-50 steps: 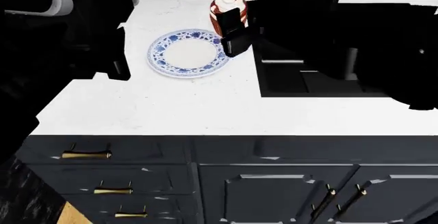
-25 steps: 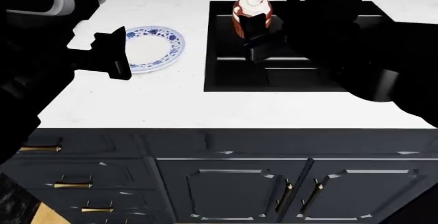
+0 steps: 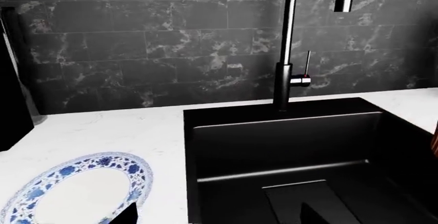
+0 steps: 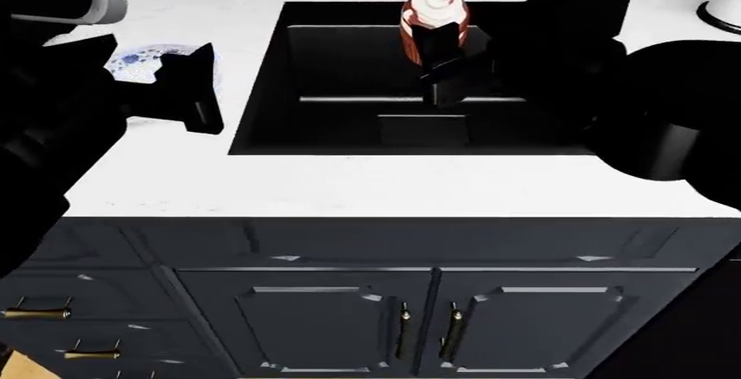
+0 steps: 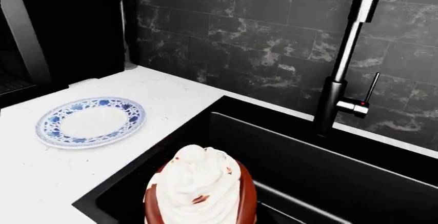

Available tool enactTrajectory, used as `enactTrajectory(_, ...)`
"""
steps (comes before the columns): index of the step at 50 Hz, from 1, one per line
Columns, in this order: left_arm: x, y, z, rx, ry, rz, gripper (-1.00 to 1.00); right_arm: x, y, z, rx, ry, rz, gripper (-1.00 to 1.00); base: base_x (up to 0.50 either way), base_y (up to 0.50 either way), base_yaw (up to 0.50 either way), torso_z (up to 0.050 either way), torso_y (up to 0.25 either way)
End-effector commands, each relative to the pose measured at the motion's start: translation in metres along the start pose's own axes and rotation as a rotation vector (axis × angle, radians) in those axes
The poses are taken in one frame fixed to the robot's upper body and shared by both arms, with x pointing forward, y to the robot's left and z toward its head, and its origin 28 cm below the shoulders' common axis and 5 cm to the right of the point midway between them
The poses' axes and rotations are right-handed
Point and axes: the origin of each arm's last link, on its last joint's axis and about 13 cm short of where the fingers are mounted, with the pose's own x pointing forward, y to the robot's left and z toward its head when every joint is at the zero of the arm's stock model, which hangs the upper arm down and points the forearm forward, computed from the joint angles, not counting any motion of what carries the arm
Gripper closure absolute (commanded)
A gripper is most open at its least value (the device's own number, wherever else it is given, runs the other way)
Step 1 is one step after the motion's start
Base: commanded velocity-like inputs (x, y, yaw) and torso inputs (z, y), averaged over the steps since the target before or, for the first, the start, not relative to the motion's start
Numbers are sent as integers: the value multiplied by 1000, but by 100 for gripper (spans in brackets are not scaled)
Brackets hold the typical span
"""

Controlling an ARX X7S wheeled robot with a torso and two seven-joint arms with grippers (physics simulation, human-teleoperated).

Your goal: Move the dessert items from the plate to the tray.

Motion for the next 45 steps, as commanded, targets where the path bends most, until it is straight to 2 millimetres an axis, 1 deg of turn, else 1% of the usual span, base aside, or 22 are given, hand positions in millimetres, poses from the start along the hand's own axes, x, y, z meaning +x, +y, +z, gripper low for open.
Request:
enactTrajectory(1,1,0,0,-1,0,-3,-100,-2,0,1,-19,-5,-1,100,1,-500,0,0,0)
enactTrajectory(30,2,0,-4,-5,6,-5,-100,-4,-1,-3,-17,-2,-4,100,0,-500,0,0,0)
enactTrajectory(45,2,-1,-3,-2,6,-10,-100,-8,0,-3,-20,-3,-12,100,0,-500,0,0,0)
